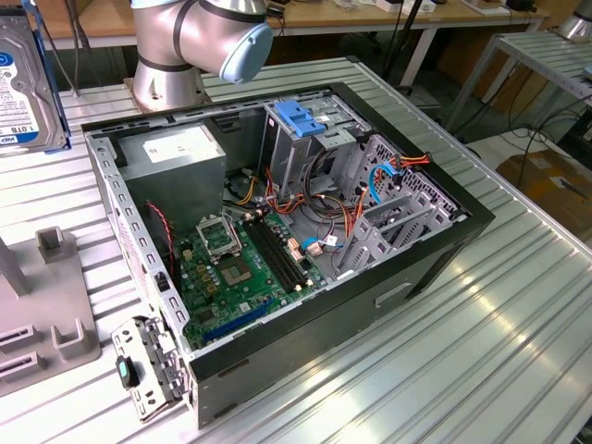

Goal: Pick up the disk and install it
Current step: 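Insert the disk into the insertion slot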

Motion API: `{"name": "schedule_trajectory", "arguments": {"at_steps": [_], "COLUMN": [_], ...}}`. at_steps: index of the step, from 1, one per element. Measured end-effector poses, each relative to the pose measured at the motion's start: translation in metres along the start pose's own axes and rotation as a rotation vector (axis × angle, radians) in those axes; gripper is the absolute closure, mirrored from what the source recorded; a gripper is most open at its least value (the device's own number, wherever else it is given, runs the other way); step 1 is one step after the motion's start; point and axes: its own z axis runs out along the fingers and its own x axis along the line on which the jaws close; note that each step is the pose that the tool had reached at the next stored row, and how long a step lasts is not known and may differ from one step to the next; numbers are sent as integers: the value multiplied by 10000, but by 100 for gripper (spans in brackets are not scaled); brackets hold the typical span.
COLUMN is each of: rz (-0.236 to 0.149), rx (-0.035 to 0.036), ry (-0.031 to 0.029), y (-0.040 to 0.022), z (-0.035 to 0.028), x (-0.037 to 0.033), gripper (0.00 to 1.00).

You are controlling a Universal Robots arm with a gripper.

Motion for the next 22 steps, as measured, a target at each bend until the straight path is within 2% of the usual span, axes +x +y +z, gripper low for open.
{"name": "schedule_trajectory", "arguments": {"at_steps": [3, 13, 22], "rz": [-1, 0, 0], "rx": [0, 0, 0], "ry": [11, 11, 11], "y": [-1, -3, -123], "z": [-32, -36, -33], "x": [-1, -2, -11], "gripper": [65, 65, 65]}}
